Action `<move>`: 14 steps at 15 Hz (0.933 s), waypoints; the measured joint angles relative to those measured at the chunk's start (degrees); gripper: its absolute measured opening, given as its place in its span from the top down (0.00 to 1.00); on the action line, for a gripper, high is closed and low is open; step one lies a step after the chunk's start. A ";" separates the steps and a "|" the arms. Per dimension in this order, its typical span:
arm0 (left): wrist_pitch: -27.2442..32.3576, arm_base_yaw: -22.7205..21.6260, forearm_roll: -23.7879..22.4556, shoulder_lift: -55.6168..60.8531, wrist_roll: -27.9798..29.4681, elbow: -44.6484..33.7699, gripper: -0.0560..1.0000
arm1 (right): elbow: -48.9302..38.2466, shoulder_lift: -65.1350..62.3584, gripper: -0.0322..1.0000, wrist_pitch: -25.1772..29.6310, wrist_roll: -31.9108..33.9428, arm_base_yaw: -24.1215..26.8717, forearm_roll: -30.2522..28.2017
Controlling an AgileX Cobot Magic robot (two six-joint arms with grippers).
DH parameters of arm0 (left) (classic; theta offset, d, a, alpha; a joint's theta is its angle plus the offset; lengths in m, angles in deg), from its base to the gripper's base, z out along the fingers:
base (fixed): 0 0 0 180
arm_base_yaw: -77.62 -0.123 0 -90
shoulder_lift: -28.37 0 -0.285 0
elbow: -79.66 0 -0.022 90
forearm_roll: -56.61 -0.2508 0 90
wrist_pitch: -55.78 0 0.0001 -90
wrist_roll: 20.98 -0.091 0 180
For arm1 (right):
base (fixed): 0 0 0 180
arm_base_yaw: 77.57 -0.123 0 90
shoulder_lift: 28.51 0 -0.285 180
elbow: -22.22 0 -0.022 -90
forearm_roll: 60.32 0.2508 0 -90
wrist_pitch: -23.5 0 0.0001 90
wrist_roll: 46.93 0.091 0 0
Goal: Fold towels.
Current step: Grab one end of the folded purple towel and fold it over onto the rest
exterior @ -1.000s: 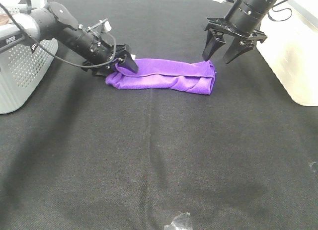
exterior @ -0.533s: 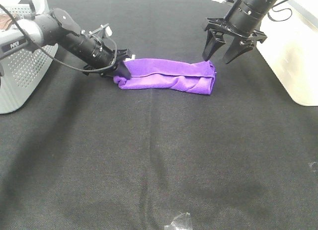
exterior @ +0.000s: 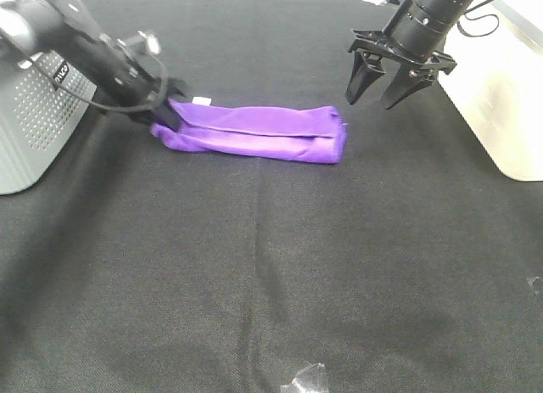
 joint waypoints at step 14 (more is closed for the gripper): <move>-12.49 18.33 2.41 2.06 -6.25 1.20 0.93 | 1.15 -8.31 0.35 0.17 0.34 0.00 -3.09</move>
